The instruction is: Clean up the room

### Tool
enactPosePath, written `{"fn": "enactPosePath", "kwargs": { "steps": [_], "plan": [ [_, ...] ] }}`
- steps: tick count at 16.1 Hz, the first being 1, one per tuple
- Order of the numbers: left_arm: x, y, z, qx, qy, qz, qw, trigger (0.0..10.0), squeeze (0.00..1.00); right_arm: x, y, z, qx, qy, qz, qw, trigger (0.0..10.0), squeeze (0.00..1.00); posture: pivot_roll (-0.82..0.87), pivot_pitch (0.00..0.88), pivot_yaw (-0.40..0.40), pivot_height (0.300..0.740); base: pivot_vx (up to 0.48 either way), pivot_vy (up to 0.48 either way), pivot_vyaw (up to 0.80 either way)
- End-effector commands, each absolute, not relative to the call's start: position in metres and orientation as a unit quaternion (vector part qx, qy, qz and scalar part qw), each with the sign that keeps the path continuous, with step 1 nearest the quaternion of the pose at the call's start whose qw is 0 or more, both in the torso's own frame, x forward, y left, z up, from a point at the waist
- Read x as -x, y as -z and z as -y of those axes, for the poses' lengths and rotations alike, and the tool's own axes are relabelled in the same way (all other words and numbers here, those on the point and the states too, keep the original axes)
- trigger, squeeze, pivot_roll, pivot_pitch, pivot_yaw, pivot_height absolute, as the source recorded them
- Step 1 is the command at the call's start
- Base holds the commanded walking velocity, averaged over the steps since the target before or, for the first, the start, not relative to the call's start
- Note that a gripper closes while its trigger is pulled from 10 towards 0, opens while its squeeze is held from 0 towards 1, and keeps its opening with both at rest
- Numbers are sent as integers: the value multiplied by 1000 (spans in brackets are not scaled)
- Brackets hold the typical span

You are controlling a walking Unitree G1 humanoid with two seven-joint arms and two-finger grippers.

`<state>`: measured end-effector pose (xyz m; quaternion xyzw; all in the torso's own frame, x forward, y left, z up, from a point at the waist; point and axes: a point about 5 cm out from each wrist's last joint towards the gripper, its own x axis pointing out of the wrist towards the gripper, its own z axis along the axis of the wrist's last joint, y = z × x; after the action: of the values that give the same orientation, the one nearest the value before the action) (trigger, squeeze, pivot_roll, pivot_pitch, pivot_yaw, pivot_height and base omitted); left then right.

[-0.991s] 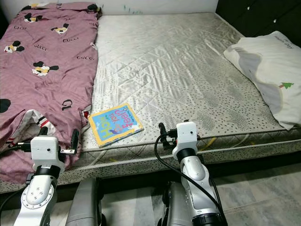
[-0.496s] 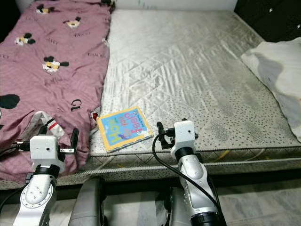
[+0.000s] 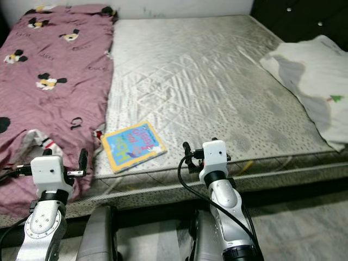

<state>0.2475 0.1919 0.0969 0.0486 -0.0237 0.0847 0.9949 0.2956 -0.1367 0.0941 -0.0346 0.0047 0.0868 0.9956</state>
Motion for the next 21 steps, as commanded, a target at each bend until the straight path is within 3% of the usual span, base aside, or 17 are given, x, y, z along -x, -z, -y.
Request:
{"fn": "enactPosePath", "kwargs": {
  "steps": [1,21],
  "plan": [
    [-247,-94,-194,-48,-91,14,995,10000,0,-295,-92,137,32,-87,-8,996,10000,0,51,94,-20,498,0,0,0],
    [-263,-91,-182,34,-83,-16,996,10000,0,-295,-90,143,43,-78,-11,996,10000,0,43,105,-22,493,44,0,59]
  ]
}}
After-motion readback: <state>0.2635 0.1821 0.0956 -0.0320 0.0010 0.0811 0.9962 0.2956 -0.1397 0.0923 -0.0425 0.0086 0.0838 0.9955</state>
